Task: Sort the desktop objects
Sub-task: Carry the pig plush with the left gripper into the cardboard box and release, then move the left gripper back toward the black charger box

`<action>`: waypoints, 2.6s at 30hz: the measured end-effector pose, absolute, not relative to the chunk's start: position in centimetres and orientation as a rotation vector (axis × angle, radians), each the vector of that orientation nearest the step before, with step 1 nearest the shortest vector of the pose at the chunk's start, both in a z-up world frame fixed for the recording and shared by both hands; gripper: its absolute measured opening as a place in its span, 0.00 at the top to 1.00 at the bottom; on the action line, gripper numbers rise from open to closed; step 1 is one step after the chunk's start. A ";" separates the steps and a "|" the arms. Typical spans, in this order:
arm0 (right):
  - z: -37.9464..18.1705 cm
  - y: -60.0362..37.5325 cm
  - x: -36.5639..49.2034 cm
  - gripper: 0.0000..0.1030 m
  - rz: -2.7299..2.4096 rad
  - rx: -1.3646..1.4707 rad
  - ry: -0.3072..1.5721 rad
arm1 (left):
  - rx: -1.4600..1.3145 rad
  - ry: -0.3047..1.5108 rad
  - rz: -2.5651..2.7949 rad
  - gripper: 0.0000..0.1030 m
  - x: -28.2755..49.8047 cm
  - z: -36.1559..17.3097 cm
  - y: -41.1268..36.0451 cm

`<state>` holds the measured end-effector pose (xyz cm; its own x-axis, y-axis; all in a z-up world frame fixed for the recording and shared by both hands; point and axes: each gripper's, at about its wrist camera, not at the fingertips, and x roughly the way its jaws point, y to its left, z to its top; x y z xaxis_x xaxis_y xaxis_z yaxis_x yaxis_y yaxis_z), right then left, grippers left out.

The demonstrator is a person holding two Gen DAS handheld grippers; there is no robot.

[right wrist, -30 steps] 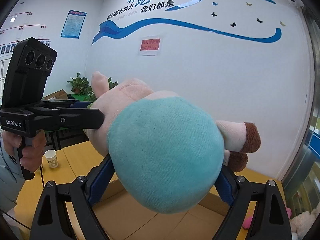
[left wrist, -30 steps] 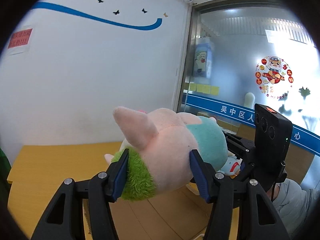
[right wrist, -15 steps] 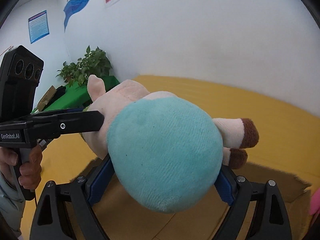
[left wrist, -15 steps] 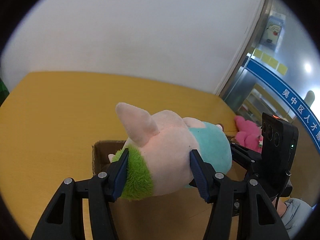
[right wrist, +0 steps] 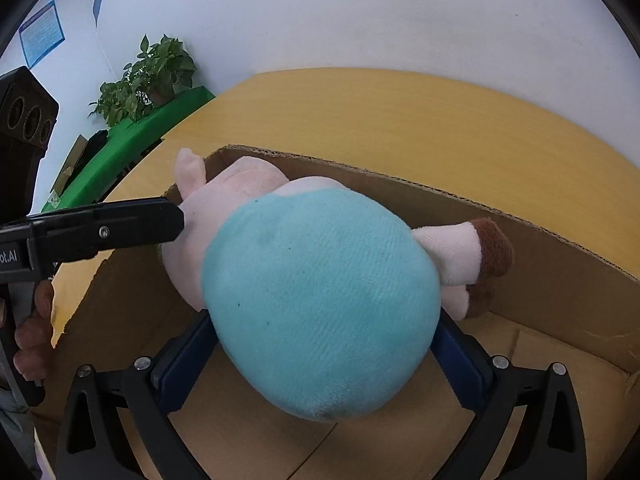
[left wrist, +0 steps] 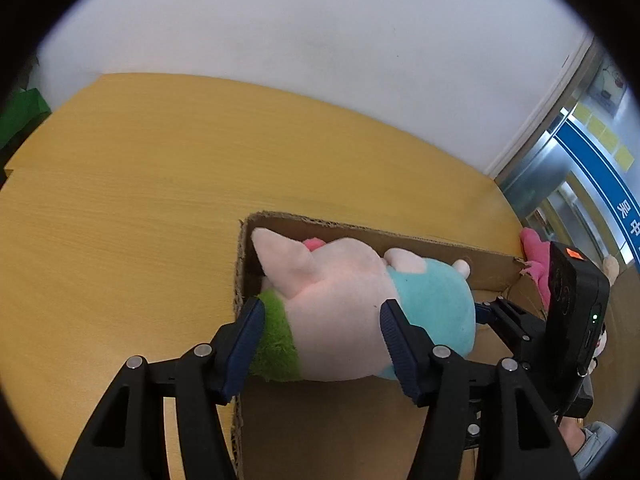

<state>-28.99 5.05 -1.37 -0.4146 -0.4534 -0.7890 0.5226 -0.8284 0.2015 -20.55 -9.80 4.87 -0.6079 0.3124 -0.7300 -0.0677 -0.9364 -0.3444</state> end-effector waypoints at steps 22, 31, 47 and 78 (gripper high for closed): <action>15.9 18.2 -1.2 0.00 -2.633 0.769 0.140 | -0.724 -0.030 2.824 0.20 2.7 16.7 -4.2; 12.8 21.1 8.1 0.10 -2.711 0.725 0.209 | -0.799 -0.037 2.782 0.20 8.1 13.5 -1.6; 7.9 22.9 12.3 0.00 -2.652 0.863 -0.014 | -0.847 -0.050 2.744 0.40 12.0 9.8 -0.1; 4.2 17.0 16.1 0.00 -2.582 0.794 0.213 | -0.848 -0.056 2.765 0.29 14.5 5.9 -4.6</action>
<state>16.14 16.97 4.24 -0.7443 -0.3551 -0.5657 0.4429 -0.8963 -0.0201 14.51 -4.63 5.93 -0.8000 0.2465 -0.5470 -0.2243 -0.9685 -0.1084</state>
